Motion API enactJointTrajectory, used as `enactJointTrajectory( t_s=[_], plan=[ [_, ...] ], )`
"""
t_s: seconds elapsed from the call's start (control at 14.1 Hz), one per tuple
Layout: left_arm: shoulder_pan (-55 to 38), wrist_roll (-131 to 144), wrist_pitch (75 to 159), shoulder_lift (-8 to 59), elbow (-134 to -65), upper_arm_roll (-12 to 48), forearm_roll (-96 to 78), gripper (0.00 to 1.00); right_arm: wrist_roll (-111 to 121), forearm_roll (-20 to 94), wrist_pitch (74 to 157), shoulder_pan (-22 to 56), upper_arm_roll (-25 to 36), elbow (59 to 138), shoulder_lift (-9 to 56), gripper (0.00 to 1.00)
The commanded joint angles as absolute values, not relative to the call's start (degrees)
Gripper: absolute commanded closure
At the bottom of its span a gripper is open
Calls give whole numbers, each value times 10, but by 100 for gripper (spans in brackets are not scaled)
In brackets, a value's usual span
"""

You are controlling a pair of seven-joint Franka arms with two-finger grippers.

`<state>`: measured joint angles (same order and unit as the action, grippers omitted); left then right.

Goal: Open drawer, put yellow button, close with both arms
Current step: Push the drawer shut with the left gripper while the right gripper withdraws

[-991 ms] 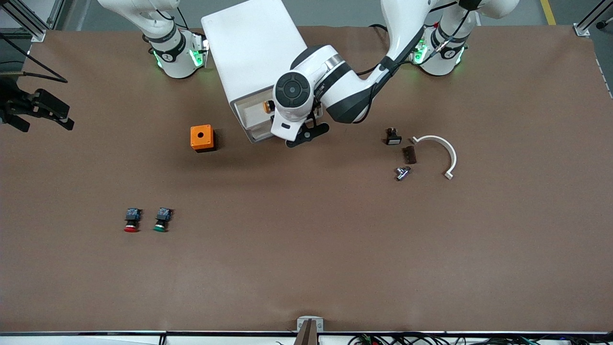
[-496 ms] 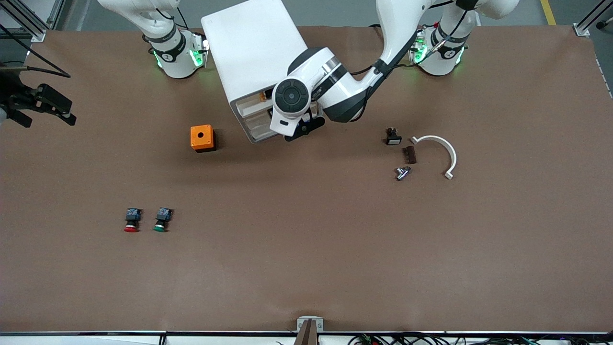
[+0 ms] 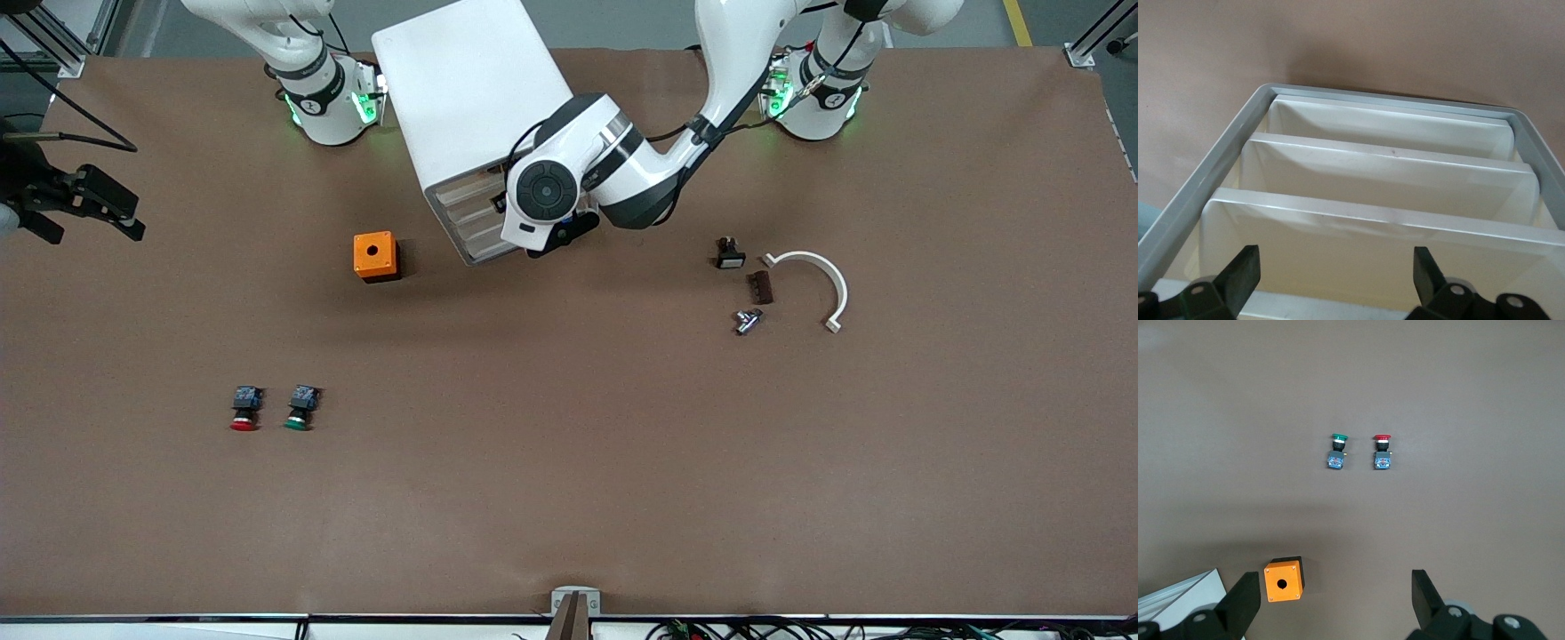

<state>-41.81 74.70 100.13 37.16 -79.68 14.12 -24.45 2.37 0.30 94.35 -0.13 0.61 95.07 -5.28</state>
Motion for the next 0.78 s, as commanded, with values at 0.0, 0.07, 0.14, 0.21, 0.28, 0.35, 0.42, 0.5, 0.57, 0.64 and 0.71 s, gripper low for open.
enactJointTrajectory(
  t_s=[0.0, 0.07, 0.14, 0.21, 0.28, 0.35, 0.42, 0.5, 0.57, 0.64, 0.71],
  plan=[
    [-425, 759, 1005, 373, -796, 144, -264, 0, 28, -4, 948, -11, 2, 961, -66, 0],
    [-424, 756, 1005, 372, -795, 144, -261, 0, 28, -3, 947, -11, 2, 961, -65, 0],
    [-418, 750, 1005, 370, -795, 144, -260, 0, 28, -3, 947, -11, 3, 961, -65, 0],
    [-415, 749, 1004, 367, -795, 142, -259, 0, 29, -3, 947, -11, 2, 961, -65, 0],
    [-414, 751, 1004, 365, -792, 137, -256, 0, 29, -3, 949, -11, 3, 961, -66, 0],
    [-412, 751, 1004, 359, -792, 134, -243, 0, 29, -3, 951, -11, 2, 961, -65, 0],
    [-406, 752, 1004, 354, -791, 128, -219, 0, 29, -3, 951, -11, 2, 961, -66, 0],
    [-403, 752, 1003, 348, -790, 128, -188, 0, 28, -3, 951, -11, 2, 961, -65, 0],
    [-393, 751, 1003, 344, -788, 128, -165, 0, 28, -2, 951, -11, 3, 962, -65, 0],
    [-371, 749, 1003, 342, -775, 129, -157, 0, 28, -1, 951, -11, 3, 962, -65, 0],
    [-350, 747, 1003, 342, -761, 129, -156, 0, 28, -1, 950, -12, 3, 962, -66, 0]
  ],
)
